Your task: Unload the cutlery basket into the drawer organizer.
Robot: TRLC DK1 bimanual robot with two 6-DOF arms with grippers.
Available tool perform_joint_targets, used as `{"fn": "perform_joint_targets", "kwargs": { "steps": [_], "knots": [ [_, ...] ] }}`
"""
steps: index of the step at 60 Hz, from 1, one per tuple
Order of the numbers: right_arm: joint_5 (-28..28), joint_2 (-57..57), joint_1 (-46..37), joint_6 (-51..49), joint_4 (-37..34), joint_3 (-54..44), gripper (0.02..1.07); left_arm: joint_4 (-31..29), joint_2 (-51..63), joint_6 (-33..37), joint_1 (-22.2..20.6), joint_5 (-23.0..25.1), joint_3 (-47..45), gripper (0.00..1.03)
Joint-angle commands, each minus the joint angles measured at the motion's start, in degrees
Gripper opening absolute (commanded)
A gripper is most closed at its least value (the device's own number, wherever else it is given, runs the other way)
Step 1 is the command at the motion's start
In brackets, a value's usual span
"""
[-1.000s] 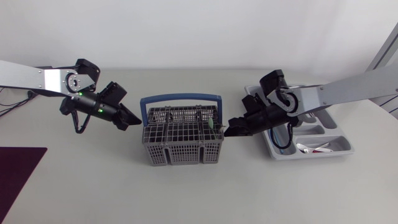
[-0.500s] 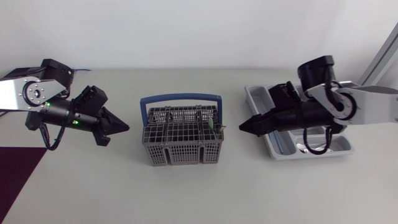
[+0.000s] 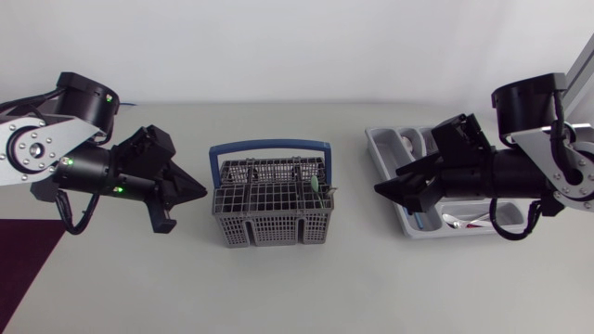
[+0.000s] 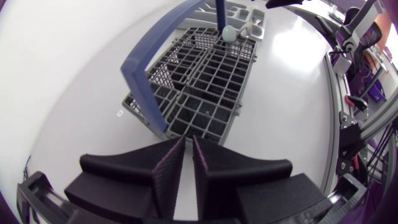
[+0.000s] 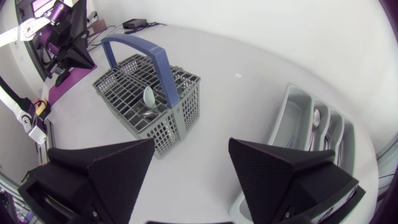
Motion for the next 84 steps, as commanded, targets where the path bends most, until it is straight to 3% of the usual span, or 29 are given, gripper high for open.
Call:
{"fn": "perform_joint_targets", "kwargs": {
  "steps": [1,13,16,26,33,42,64,84],
  "knots": [
    [0.4,-1.0,-0.7,-1.7,-0.9,-2.9,0.91,-0.3,-1.7,-3.9,-5.1,-2.6,-0.2,0.22],
    [1.8,-4.1,-0.6,-2.6,-0.9,-6.4,0.94,-0.1,-1.7,-12.3,-21.3,-15.7,3.3,0.25],
    [2.0,-4.8,-0.4,-2.7,-0.9,-7.2,0.94,-0.1,-0.5,-14.8,-25.6,-19.6,5.0,0.42],
    [2.1,-6.3,-0.8,-2.8,-1.5,-8.0,0.94,-0.7,4.0,-19.5,-33.5,-28.8,9.9,0.75],
    [2.0,-6.6,-0.9,-3.0,-1.7,-8.5,0.94,-2.6,7.9,-21.9,-36.8,-33.3,14.0,0.87],
    [2.0,-6.9,-1.3,-3.2,-1.6,-9.8,0.94,-5.2,12.8,-27.1,-38.9,-35.8,20.6,0.88],
    [1.7,-6.8,-2.9,-3.7,-0.6,-12.1,0.94,-12.6,24.9,-32.1,-45.5,-45.3,34.7,0.89],
    [1.3,-6.1,-4.1,-4.0,0.2,-12.6,0.94,-17.8,33.1,-35.2,-47.2,-49.5,44.3,0.89]
  ]
}}
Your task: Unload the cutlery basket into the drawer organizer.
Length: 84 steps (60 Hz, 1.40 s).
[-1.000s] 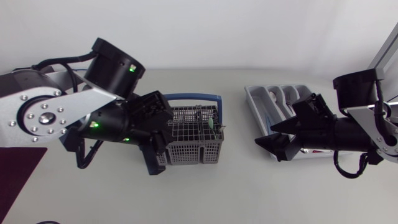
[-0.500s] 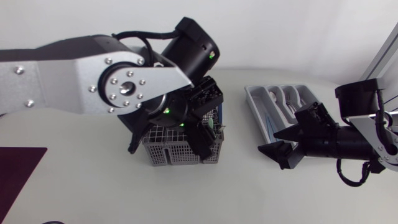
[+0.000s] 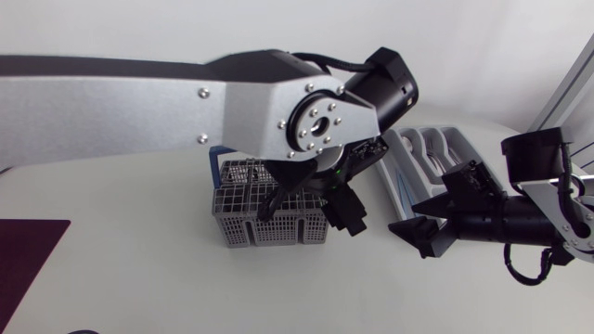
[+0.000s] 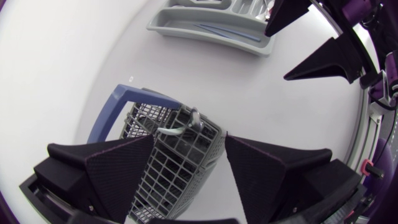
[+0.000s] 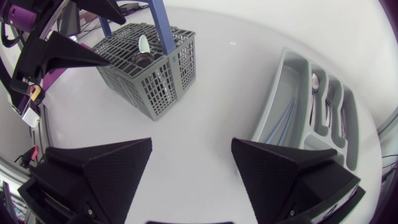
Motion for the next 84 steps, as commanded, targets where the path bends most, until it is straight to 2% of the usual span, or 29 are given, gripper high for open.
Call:
{"fn": "perform_joint_targets", "kwargs": {
  "steps": [1,16,27,32,48,61,84],
  "knots": [
    [-0.3,0.2,-0.8,-1.6,0.8,-1.2,0.94,-1.6,2.3,-2.3,-1.0,-1.4,3.4,0.89],
    [-0.7,0.2,-3.7,-1.8,0.9,-1.1,0.94,-2.5,6.6,-4.3,-3.2,-6.8,6.5,0.89],
    [-1.3,-1.2,-5.5,-3.3,0.7,-2.3,0.94,-2.5,8.5,-5.3,-3.3,-8.9,6.8,0.89],
    [-3.5,-4.9,-6.5,-5.1,0.0,-3.4,0.98,-2.5,8.7,-5.4,-3.3,-9.8,6.8,0.89],
    [-10.1,-18.4,-7.5,-11.5,-7.2,-6.9,0.98,-2.4,10.0,-6.1,-3.6,-11.9,7.0,0.89],
    [-11.0,-27.2,-5.0,-12.1,-11.4,-9.4,0.98,-2.2,12.1,-6.3,-4.0,-12.8,8.1,0.85],
    [-11.0,-28.5,-5.9,-13.8,-13.2,-10.3,0.98,-2.1,13.4,-6.9,-5.0,-16.0,8.8,0.44]
  ]
}}
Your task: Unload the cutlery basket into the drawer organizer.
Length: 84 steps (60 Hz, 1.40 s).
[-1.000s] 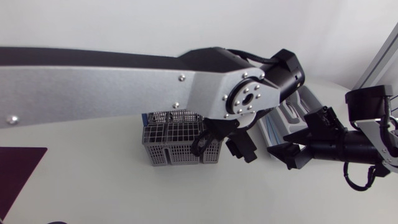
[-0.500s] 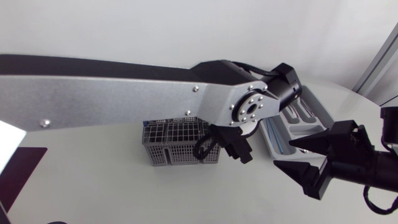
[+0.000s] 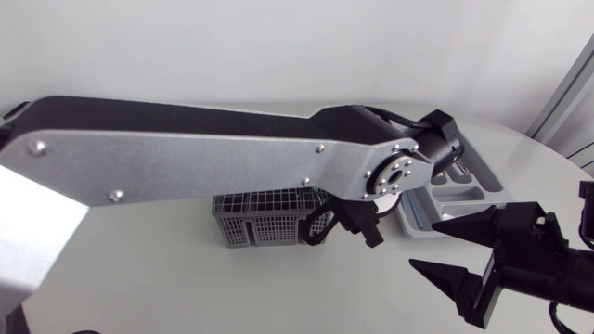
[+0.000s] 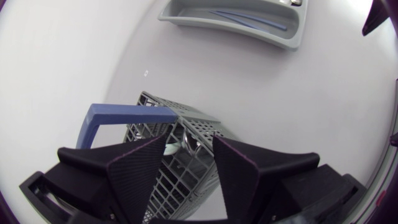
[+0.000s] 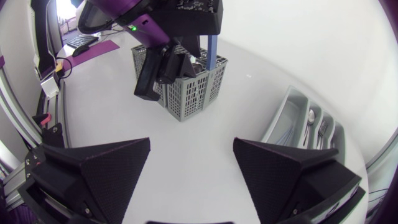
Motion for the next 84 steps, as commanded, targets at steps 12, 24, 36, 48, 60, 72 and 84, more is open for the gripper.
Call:
{"fn": "perform_joint_targets", "kwargs": {
  "steps": [12,24,36,48,60,72,84],
  "knots": [
    [-0.3,-0.2,-0.3,-1.6,-0.7,-1.6,0.98,-0.3,1.6,-1.6,-0.4,-1.9,0.8,0.32],
    [-0.3,-0.2,-0.4,-2.0,-1.1,-1.6,0.98,-0.3,2.4,-1.7,-0.4,-2.1,1.0,0.24],
    [-0.3,-0.2,-0.3,-2.0,-1.1,-1.6,0.98,-0.3,2.6,-1.7,-0.4,-2.4,0.8,0.18],
    [-0.3,-0.1,-0.3,-2.0,-1.3,-1.7,0.98,-0.3,1.8,-2.0,-0.7,-4.0,-0.1,0.10],
    [-0.4,0.0,-0.3,-2.2,-1.3,-1.7,0.98,-0.1,0.7,-1.7,-1.4,-4.6,-1.0,0.09],
    [-0.4,0.0,-0.2,-2.4,-1.3,-1.8,0.98,0.8,-2.4,-0.9,-1.5,-4.7,-2.0,0.09],
    [-0.4,0.0,0.6,-2.3,-1.3,-1.7,0.98,3.8,-6.5,0.2,-1.6,-5.3,-5.0,0.10]
  ]
}}
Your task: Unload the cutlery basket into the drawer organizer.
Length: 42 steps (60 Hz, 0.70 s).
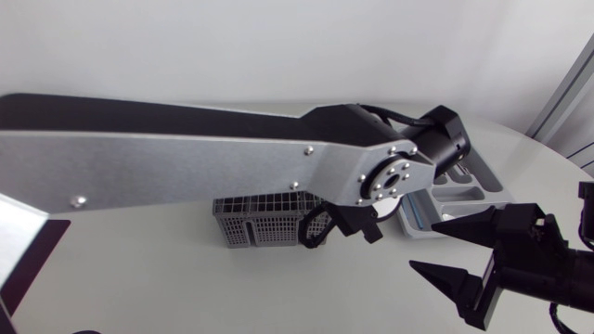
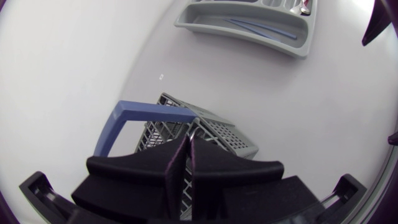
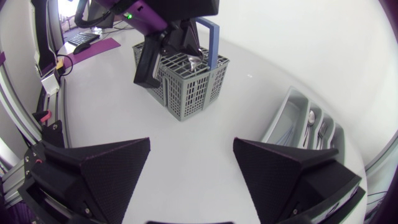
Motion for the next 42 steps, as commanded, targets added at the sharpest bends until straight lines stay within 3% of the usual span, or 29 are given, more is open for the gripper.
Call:
{"fn": "perform_joint_targets", "kwargs": {
  "steps": [1,25,42],
  "knots": [
    [-0.3,0.0,0.5,-1.2,-0.9,-1.7,0.98,1.2,-3.7,0.4,-0.7,-0.8,-2.6,0.10],
    [-0.3,-0.8,1.0,-1.0,-0.7,-1.5,0.98,7.4,-10.6,4.4,-2.7,-6.2,-8.2,0.10],
    [-0.4,-2.1,2.2,1.5,2.0,-0.7,0.98,9.8,-18.1,5.6,-2.1,-6.2,-9.9,0.10]
  ]
}}
